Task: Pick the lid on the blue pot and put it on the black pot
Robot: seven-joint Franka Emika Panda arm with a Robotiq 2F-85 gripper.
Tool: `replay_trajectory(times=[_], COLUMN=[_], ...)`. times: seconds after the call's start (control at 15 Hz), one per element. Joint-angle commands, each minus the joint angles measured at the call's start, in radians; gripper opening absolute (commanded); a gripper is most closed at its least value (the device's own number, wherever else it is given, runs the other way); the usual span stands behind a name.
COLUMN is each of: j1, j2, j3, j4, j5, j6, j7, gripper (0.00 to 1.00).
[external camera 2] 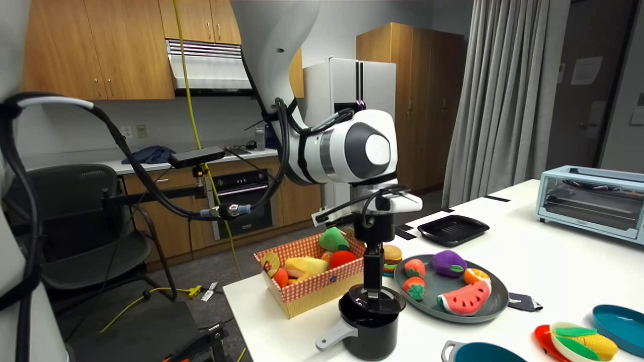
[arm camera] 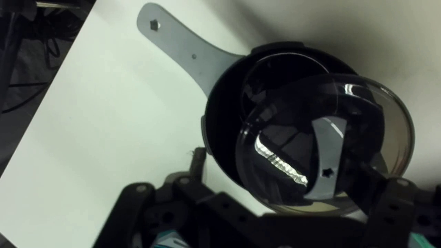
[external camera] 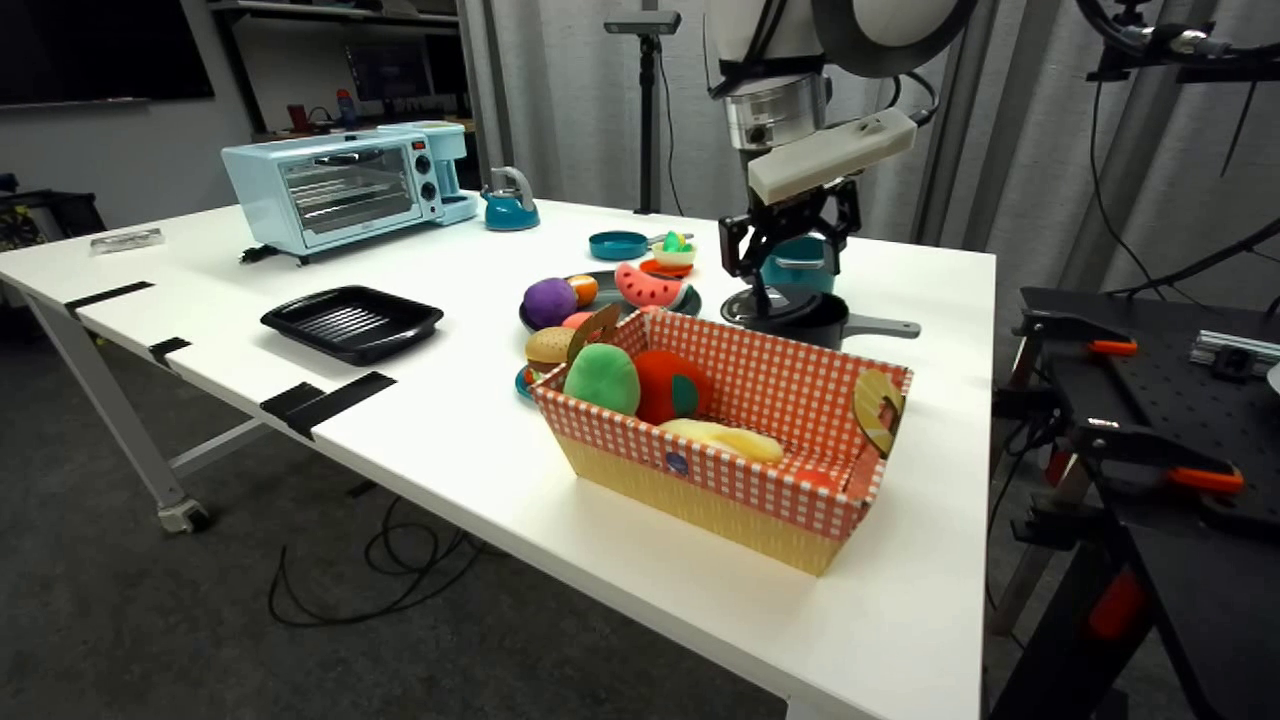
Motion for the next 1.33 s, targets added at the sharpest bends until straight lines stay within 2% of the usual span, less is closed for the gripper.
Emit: replay_trajectory(times=[0.0, 1.27], j1=[0.019, -0.01], j2=[-0.001, -0.087], j3=[-0.02, -0.039], j4=[0.004, -0.039], j5=[-0.018, 0.022], j6=[0.007, -0.023], j7=[0.01, -0.003], gripper=[1.0, 1.0])
